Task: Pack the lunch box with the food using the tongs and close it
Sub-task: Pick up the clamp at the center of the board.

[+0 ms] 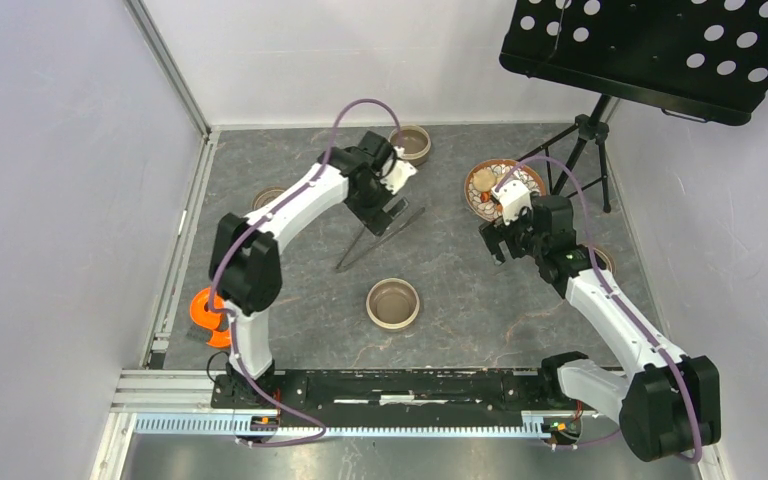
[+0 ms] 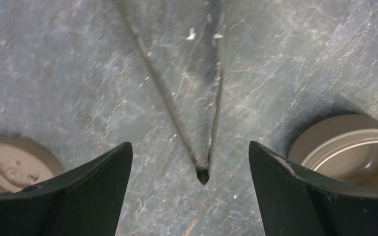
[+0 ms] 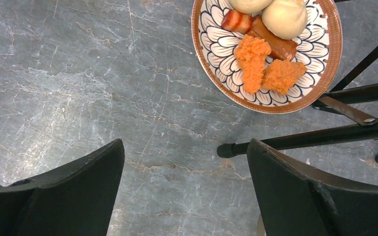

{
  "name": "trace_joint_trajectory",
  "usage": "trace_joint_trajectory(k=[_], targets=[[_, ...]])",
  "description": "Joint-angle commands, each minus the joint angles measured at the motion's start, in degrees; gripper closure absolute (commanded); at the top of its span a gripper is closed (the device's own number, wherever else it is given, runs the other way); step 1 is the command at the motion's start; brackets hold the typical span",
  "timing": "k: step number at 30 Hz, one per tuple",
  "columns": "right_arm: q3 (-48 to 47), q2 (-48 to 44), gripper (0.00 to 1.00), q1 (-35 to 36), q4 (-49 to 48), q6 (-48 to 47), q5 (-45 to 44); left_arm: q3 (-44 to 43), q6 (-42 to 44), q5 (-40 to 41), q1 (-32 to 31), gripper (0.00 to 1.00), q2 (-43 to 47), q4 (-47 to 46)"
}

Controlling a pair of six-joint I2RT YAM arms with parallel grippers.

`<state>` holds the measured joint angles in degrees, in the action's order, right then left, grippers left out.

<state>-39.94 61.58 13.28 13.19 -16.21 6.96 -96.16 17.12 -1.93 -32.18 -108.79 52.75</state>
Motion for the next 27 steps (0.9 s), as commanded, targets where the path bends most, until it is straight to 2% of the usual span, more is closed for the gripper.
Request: trace_joint_trajectory(k=[1,4,8,20,24,27], targets=[[0.32,-0.80,0.02,0.08,0.32,1.79,0.24,-5.97,-0.96,0.92,-3.81,0.08,-5.28,4.17],[0.39,-1.33,0.02,-0.02,0.93,1.17,1.32,-9.48,-2.28,1.37,-4.95,0.13,-9.79,6.48],[0.17,-2.08,0.02,-0.26,2.83,-1.15,2.83,-15.91,-3.98,3.86,-5.78,0.24,-16.27,10.67],[2.31,-5.08,0.02,-0.53,2.16,-0.61,1.90,-22.93,-5.86,5.90,-6.44,0.52,-25.19,10.62],[1.90,-5.34,0.02,-1.39,3.04,-1.54,3.85,-25.90,-6.90,6.63,-6.40,0.65,-27.85,10.67],[1.41,-5.21,0.02,-2.06,3.26,-0.83,5.22,-27.29,-6.88,7.28,-6.34,0.68,-29.29,10.72]])
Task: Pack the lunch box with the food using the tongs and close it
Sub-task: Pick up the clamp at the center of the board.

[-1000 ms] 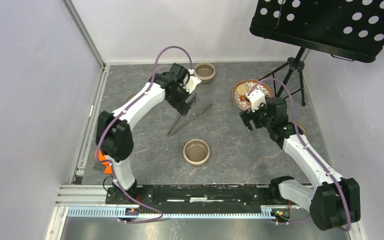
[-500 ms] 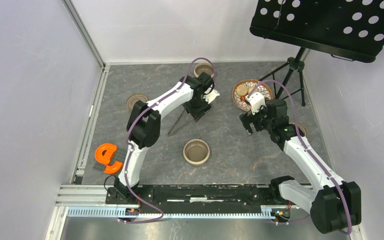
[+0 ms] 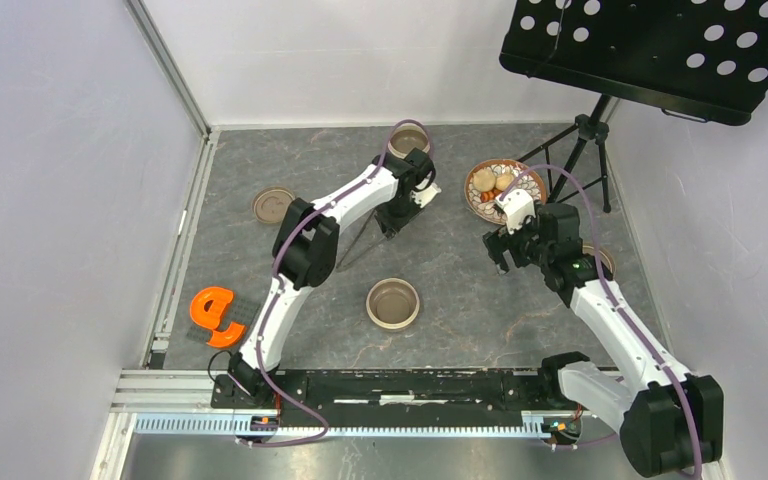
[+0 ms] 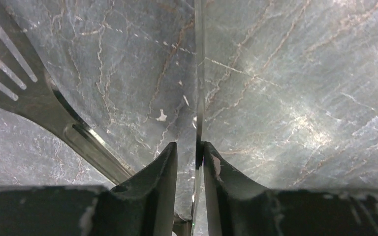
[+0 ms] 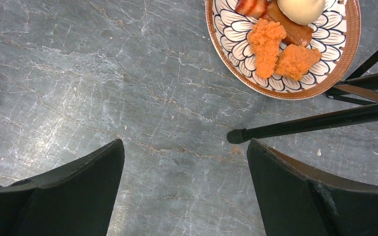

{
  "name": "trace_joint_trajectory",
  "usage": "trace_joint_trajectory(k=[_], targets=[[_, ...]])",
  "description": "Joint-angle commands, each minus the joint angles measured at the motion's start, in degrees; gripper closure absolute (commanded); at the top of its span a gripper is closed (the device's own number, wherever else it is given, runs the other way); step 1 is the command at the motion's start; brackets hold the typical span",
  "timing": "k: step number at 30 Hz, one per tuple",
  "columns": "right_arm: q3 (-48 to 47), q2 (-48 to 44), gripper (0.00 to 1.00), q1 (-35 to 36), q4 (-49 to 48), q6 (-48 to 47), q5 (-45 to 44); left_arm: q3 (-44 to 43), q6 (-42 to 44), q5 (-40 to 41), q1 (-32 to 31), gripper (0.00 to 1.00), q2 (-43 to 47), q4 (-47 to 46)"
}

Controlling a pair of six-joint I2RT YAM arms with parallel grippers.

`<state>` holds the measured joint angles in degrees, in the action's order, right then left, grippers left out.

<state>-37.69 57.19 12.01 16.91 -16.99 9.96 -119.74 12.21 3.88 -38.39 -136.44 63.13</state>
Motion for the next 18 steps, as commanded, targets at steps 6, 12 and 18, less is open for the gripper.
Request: trace_joint_trajectory(k=[6,12,18], targets=[[-2.09,-0.31,0.02,-2.07,-0.30,1.43,5.48,-3.96,-2.87,0.78,0.98,0.70,-2.54,0.33],[-2.97,0.97,0.02,-2.25,-2.32,3.70,10.09,-5.52,-3.38,-2.93,2.36,0.98,1.44,1.38],[-4.31,2.83,0.02,-2.31,-8.72,9.55,17.50,-5.00,-4.41,-14.55,6.88,0.98,11.67,-1.02]])
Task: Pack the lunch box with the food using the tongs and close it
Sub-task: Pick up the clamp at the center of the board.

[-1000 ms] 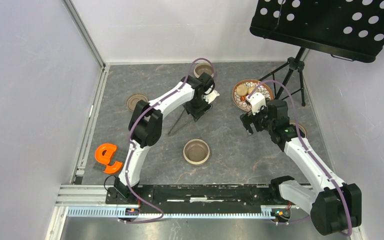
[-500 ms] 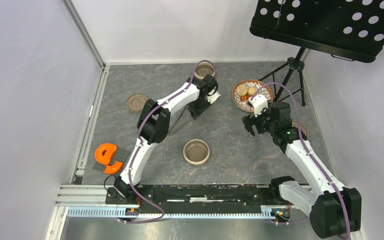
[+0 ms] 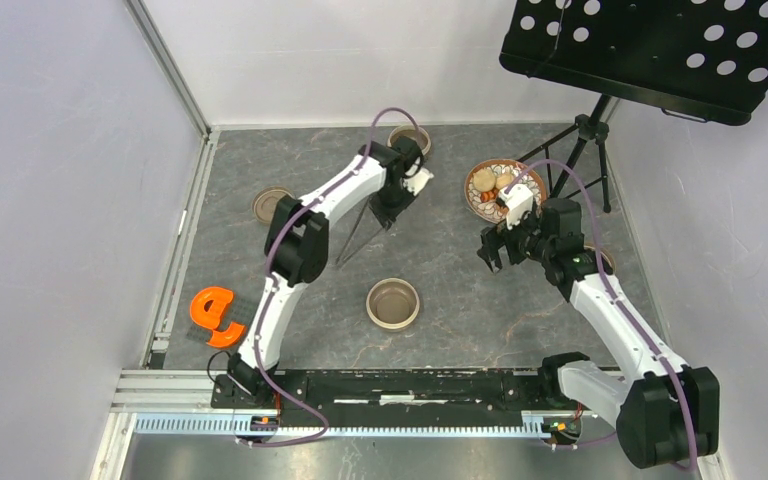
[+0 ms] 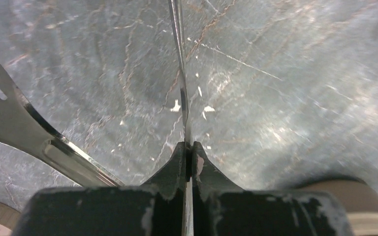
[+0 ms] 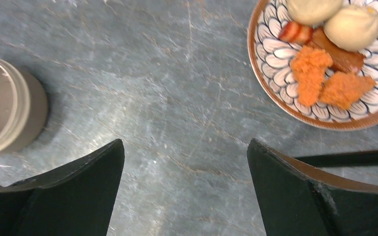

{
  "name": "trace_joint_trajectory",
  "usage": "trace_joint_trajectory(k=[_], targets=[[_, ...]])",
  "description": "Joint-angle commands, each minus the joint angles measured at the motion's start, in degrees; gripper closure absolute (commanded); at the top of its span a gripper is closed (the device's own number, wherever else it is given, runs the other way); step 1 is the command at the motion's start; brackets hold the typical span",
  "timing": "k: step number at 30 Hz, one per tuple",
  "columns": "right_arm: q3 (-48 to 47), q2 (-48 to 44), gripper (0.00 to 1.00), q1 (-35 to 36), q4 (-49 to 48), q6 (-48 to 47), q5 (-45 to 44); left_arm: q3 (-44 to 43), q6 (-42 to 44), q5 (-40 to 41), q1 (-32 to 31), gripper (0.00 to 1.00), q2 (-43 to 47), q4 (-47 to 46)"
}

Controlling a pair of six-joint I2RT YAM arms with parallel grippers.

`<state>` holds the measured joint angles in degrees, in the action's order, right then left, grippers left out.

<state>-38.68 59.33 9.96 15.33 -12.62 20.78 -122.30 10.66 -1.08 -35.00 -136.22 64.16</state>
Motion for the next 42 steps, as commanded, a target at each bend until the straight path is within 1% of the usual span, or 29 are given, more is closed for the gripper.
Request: trace_joint_trajectory(k=[1,3,5,9,12,14,15,17,21,22,27,32,39,42], targets=[[-3.57,0.89,0.02,-0.21,-9.31,6.91,8.27,-2.42,-3.65,-12.62,4.97,0.98,12.87,-2.73],[-4.05,1.64,0.02,-0.12,-13.61,11.07,11.10,-1.92,-5.22,-19.38,7.57,0.98,16.17,-4.84],[-4.38,2.57,0.02,-0.03,-18.76,16.14,13.52,-0.18,-6.68,-25.69,9.94,0.98,20.07,-9.06],[-5.63,4.66,0.02,1.02,-26.51,23.75,14.76,4.71,-9.97,-37.04,14.59,0.98,28.14,-18.65],[-6.08,5.80,0.02,1.87,-31.68,28.44,16.13,7.53,-16.34,-43.88,17.17,0.98,32.31,-26.97],[-6.90,7.28,0.02,2.86,-34.52,31.51,17.60,9.77,-21.79,-49.04,18.87,0.98,34.31,-33.60],[-7.23,8.02,0.02,3.46,-36.19,33.70,18.38,11.46,-26.02,-51.35,19.74,0.98,35.46,-38.25],[-7.92,9.81,0.02,4.68,-41.02,37.94,20.00,15.42,-35.34,-55.54,21.06,0.98,37.51,-49.03],[-10.43,12.65,0.02,7.53,-48.40,44.79,22.79,24.15,-54.51,-60.06,21.64,0.98,40.91,-75.84],[-11.05,13.47,0.02,8.15,-50.28,46.67,23.56,24.85,-57.56,-60.41,21.64,0.98,41.19,-79.12],[-13.28,16.73,0.02,10.74,-58.81,56.02,25.26,24.97,-59.80,-60.27,21.39,0.98,43.16,-82.74],[-15.46,19.71,0.02,13.11,-61.81,60.12,24.75,24.92,-61.42,-60.61,20.82,0.98,44.76,-84.95],[-21.03,24.24,0.02,17.03,-70.46,68.62,25.48,25.09,-63.76,-61.02,19.31,0.98,46.50,-89.10],[-23.86,26.36,0.02,18.31,-72.41,71.21,25.72,25.48,-64.52,-61.08,18.70,0.98,46.89,-90.93]])
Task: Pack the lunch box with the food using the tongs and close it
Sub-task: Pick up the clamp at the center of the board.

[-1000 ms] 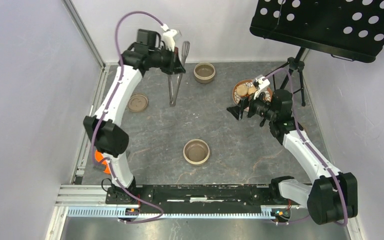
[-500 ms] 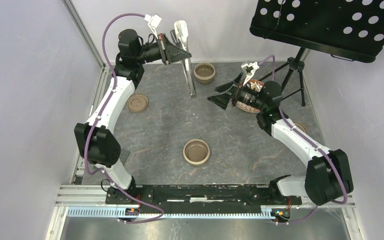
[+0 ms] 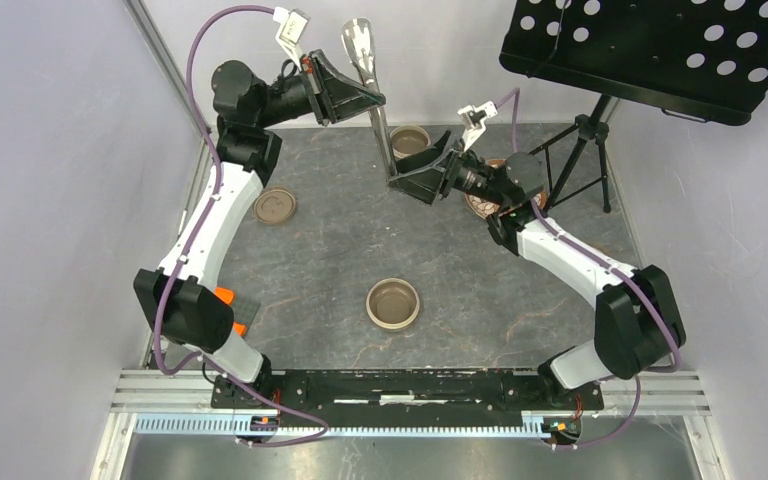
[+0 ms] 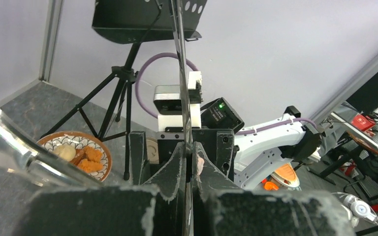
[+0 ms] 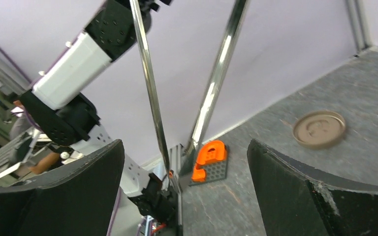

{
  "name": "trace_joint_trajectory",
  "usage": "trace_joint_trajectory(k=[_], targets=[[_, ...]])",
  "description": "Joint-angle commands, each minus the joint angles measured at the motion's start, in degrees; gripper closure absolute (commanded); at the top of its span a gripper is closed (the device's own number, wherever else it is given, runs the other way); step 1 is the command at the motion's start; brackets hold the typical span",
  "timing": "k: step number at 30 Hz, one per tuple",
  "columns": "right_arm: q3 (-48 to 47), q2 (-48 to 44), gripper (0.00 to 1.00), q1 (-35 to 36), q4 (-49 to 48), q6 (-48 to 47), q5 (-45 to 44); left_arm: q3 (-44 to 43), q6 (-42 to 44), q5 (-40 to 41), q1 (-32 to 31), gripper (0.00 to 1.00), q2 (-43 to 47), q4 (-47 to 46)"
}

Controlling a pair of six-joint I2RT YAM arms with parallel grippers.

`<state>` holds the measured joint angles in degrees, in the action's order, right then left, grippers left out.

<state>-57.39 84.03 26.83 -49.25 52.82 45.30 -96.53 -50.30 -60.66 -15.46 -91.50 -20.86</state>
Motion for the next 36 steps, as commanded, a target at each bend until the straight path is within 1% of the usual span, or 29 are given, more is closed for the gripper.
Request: trace_joint_trajectory(k=[1,5,6,10,14,25,27,36], targets=[[-6.00,2.18,0.02,1.76,-8.42,6.77,1.16,-0.16,-3.72,-1.39,-1.02,0.98,2.37,-6.38],[-9.91,4.02,0.02,2.99,-9.36,7.94,0.42,0.28,-4.00,-0.54,-1.56,0.98,2.86,-6.93],[-10.73,4.41,0.06,3.28,-9.44,8.23,-0.04,0.26,-4.10,-0.30,-1.67,0.98,3.04,-6.92],[-14.29,5.85,0.15,3.96,-9.63,8.77,-1.21,0.76,-4.62,0.27,-2.36,0.98,3.19,-7.68],[-16.00,6.91,0.20,4.19,-8.81,8.97,-2.10,2.16,-5.22,0.38,-2.64,0.98,3.67,-8.81],[-15.81,6.43,0.36,4.20,-7.76,9.77,-2.56,4.93,-7.59,-0.55,-2.81,0.98,3.86,-12.04],[-16.43,6.35,0.37,4.20,-7.38,9.88,-2.87,5.05,-7.62,-0.31,-2.90,0.98,3.83,-12.13],[-19.63,6.95,0.40,4.24,-4.23,9.63,-5.52,5.32,-7.61,1.99,-3.65,0.98,3.38,-13.66]])
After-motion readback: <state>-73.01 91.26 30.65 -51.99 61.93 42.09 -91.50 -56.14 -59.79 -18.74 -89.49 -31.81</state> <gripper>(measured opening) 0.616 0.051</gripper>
